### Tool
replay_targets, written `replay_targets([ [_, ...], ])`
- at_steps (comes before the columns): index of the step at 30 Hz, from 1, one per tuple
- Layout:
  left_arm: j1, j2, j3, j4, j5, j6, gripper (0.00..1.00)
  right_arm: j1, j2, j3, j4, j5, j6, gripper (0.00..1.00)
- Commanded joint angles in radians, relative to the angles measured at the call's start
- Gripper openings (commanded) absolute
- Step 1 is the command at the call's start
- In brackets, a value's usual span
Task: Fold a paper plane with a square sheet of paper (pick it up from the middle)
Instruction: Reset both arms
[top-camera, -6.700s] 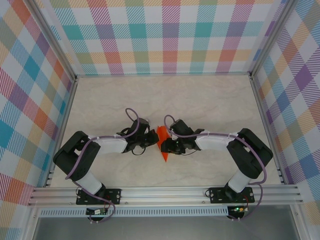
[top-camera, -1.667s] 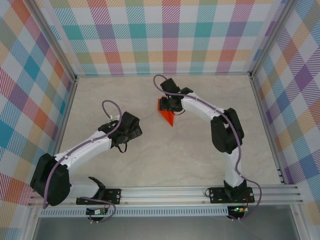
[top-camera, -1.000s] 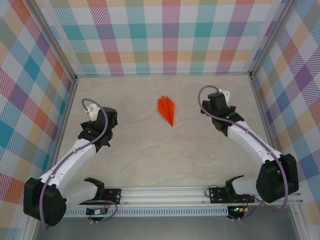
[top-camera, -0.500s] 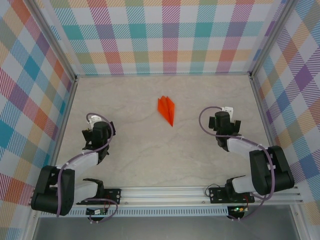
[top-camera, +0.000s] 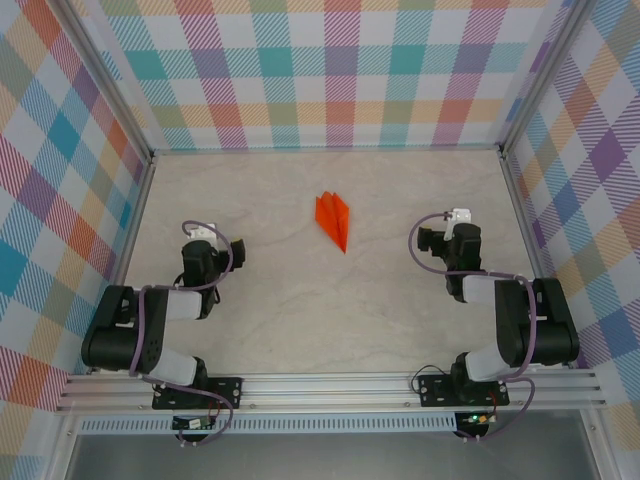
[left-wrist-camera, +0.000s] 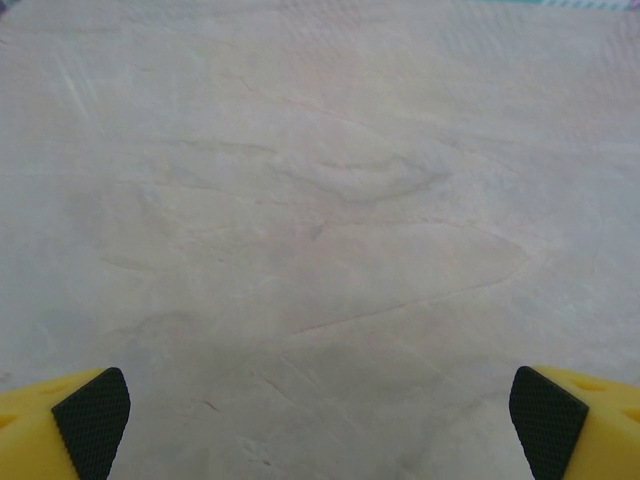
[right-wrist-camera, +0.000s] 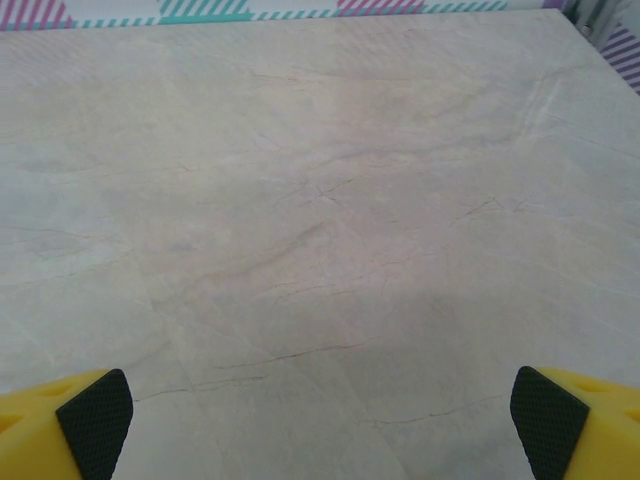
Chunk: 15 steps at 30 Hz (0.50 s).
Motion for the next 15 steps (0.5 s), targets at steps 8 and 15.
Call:
replay_targets([
  [8, 0.014, 0.07, 0.082, 0.021, 0.035, 0.01, 1.0, -0.026, 0.03, -0.018, 0.109, -0.182, -0.022, 1.0],
  [15, 0.011, 0.071, 0.085, 0.014, 0.029, 0.014, 1.0, -0.029, 0.047, -0.036, 0.154, -0.184, -0.02, 1.0],
])
